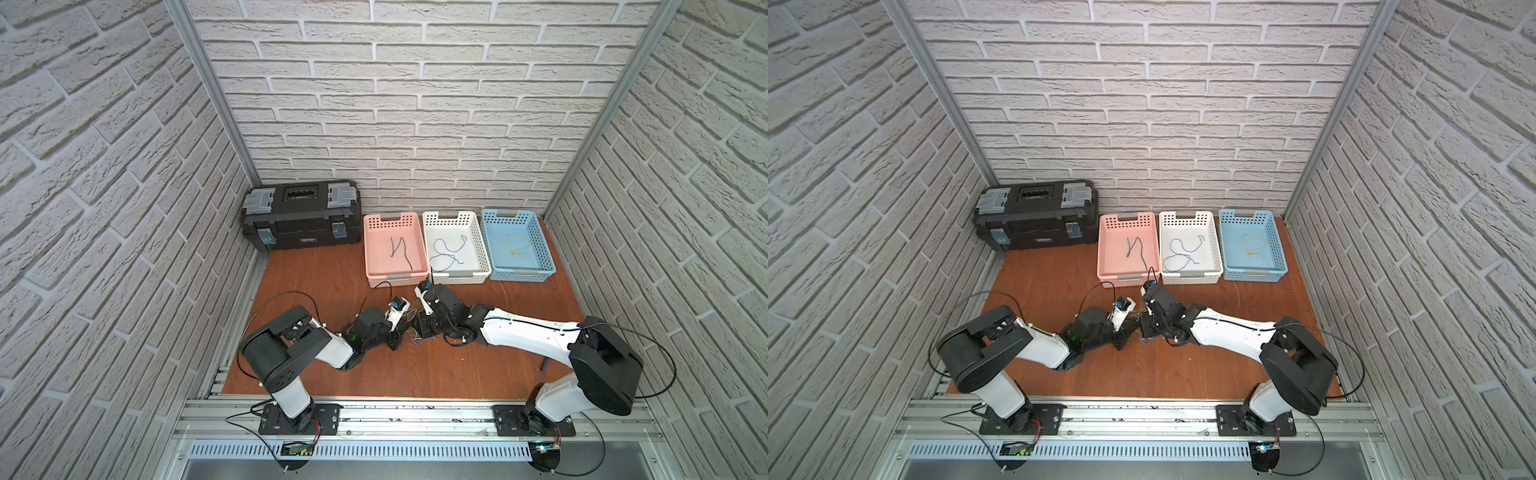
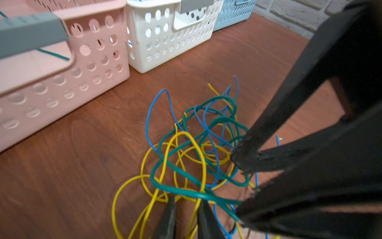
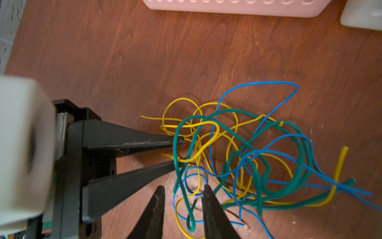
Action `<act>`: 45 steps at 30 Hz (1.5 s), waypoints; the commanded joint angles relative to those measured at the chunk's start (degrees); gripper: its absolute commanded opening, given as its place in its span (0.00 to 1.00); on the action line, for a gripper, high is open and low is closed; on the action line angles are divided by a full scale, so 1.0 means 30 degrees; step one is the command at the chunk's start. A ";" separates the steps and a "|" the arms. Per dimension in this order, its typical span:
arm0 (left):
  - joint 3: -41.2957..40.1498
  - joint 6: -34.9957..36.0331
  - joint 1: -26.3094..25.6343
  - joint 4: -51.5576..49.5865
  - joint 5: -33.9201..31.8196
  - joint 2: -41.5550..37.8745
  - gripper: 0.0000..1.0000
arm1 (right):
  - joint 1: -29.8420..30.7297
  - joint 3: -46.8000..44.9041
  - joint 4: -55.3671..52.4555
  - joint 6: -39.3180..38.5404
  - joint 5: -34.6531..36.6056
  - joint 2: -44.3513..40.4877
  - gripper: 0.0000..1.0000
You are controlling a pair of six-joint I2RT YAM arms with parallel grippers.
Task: Untangle and sort cables by color
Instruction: Untie the cable.
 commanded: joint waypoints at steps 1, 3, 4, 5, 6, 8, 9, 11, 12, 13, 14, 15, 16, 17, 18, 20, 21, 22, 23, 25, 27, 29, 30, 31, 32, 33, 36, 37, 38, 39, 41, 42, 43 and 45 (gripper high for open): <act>0.0077 -0.0248 -0.0061 0.1156 0.0337 0.0532 0.19 | 0.0097 -0.0018 -0.0149 -0.0929 -0.0207 0.0558 0.32; 0.0077 -0.0180 -0.0068 0.1175 0.0306 0.0534 0.18 | 0.0079 -0.0050 0.0031 -0.0975 -0.0379 0.0778 0.31; 0.0049 -0.0160 -0.0050 0.1152 0.0259 0.0503 0.18 | 0.0077 -0.0051 0.0016 -0.1043 -0.0395 0.0914 0.30; 0.0023 -0.0170 -0.0050 0.1126 0.0262 0.0413 0.18 | 0.0077 -0.0063 0.0017 -0.1091 -0.0344 0.0992 0.28; -0.0009 -0.0161 -0.0053 0.1101 0.0234 0.0336 0.18 | 0.0077 -0.0107 0.0048 -0.1141 -0.0331 0.1001 0.24; -0.0067 -0.0093 -0.0049 0.0941 0.0160 0.0162 0.17 | 0.0077 -0.0151 0.0147 -0.1199 -0.0416 0.0765 0.11; -0.0043 -0.0052 -0.0049 0.0837 0.0106 0.0167 0.17 | 0.0092 -0.0192 0.0289 -0.1189 -0.0522 0.0559 0.08; -0.0011 0.0056 -0.0049 0.0623 -0.0029 0.0207 0.15 | 0.0077 -0.0355 0.0623 -0.1039 -0.0738 -0.0343 0.03; 0.0030 0.0093 -0.0060 0.0640 -0.0071 0.0323 0.15 | 0.0078 -0.0344 0.0725 -0.0918 -0.0761 -0.0836 0.03; 0.0040 0.0097 -0.0038 0.0718 -0.0074 0.0481 0.15 | 0.0094 -0.0326 0.0871 -0.0843 -0.0804 -0.1391 0.03; 0.0019 0.0076 -0.0085 0.0877 -0.0073 0.0663 0.15 | 0.0096 -0.0329 0.1071 -0.0779 -0.0788 -0.1863 0.03; 0.0022 0.0011 -0.0077 0.1026 -0.0035 0.0816 0.15 | 0.0088 -0.0350 0.1309 -0.0720 -0.0777 -0.2312 0.03; 0.0018 -0.0040 -0.0077 0.1217 -0.0001 0.0992 0.14 | 0.0077 -0.0373 0.1586 -0.0700 -0.0748 -0.2712 0.03; 0.0044 -0.0085 -0.0083 0.1360 0.0031 0.1144 0.14 | 0.0079 -0.0360 0.1826 -0.0689 -0.0655 -0.3050 0.03; 0.0033 -0.0128 -0.0078 0.1455 0.0050 0.1213 0.13 | 0.0077 -0.0309 0.1927 -0.0656 -0.0456 -0.3275 0.03; 0.0007 -0.0144 -0.0076 0.1505 0.0042 0.1358 0.12 | 0.0057 -0.0279 0.2431 -0.0601 -0.0144 -0.3670 0.03; -0.0011 -0.0130 -0.0078 0.1516 0.0024 0.1394 0.12 | 0.0050 -0.0267 0.2603 -0.0503 0.0114 -0.3823 0.03; -0.0062 -0.0108 -0.0077 0.1540 -0.0013 0.1426 0.12 | 0.0033 -0.0243 0.2827 -0.0322 0.0349 -0.3987 0.03; -0.0125 -0.0101 -0.0078 0.1603 -0.0066 0.1454 0.11 | 0.0032 -0.0305 0.3154 -0.0112 0.0679 -0.4143 0.03; -0.0230 -0.0101 -0.0078 0.1703 -0.0086 0.1496 0.11 | 0.0037 -0.0562 0.3987 0.0416 0.1249 -0.4668 0.03; -0.0318 -0.0157 -0.0078 0.1740 -0.0118 0.1534 0.11 | 0.0042 -0.0818 0.4828 0.1103 0.1638 -0.5126 0.03; -0.0403 -0.0189 -0.0078 0.1782 -0.0133 0.1533 0.11 | -0.0009 -0.0998 0.5238 0.1998 0.2172 -0.5459 0.03; -0.0419 -0.0189 -0.0085 0.1841 -0.0120 0.1513 0.11 | -0.0026 -0.1057 0.5208 0.2343 0.2404 -0.5599 0.03; -0.0476 -0.0190 -0.0078 0.1868 -0.0107 0.1460 0.11 | -0.0038 -0.1087 0.4955 0.2717 0.2675 -0.5713 0.03; -0.0534 -0.0217 -0.0081 0.1882 -0.0137 0.1408 0.11 | -0.0036 -0.1112 0.4520 0.3171 0.3086 -0.5826 0.03; -0.0566 -0.0236 -0.0084 0.1864 -0.0148 0.1326 0.11 | -0.0038 -0.1194 0.4150 0.3584 0.3390 -0.5894 0.03; -0.0710 -0.0299 -0.0075 0.1776 -0.0155 0.0982 0.11 | -0.0073 -0.2050 0.3644 0.5169 0.4267 -0.6477 0.03; -0.0793 -0.0404 -0.0063 0.1775 -0.0106 0.0774 0.11 | -0.0088 -0.2539 0.4108 0.5611 0.4201 -0.6704 0.03; -0.0880 -0.0527 -0.0063 0.1761 -0.0046 0.0412 0.14 | -0.0098 -0.2793 0.4474 0.6076 0.3883 -0.6795 0.03; -0.0939 -0.0661 -0.0063 0.1703 -0.0002 0.0047 0.17 | -0.0090 -0.2747 0.4346 0.6306 0.3584 -0.6809 0.03; -0.1078 -0.0887 -0.0078 0.1410 0.0052 -0.1148 0.24 | -0.0097 -0.2192 0.3306 0.6728 0.2832 -0.6756 0.03; -0.1098 -0.0894 -0.0107 0.1110 0.0053 -0.1766 0.27 | -0.0090 -0.2109 0.3145 0.7095 0.2598 -0.6728 0.03; -0.1069 -0.0834 -0.0125 0.0673 0.0044 -0.2466 0.30 | -0.0097 -0.2126 0.3135 0.7720 0.2399 -0.6747 0.03; -0.0900 -0.0456 -0.0110 -0.0272 0.0042 -0.3818 0.35 | -0.0096 -0.2253 0.3547 0.8681 0.1820 -0.6643 0.03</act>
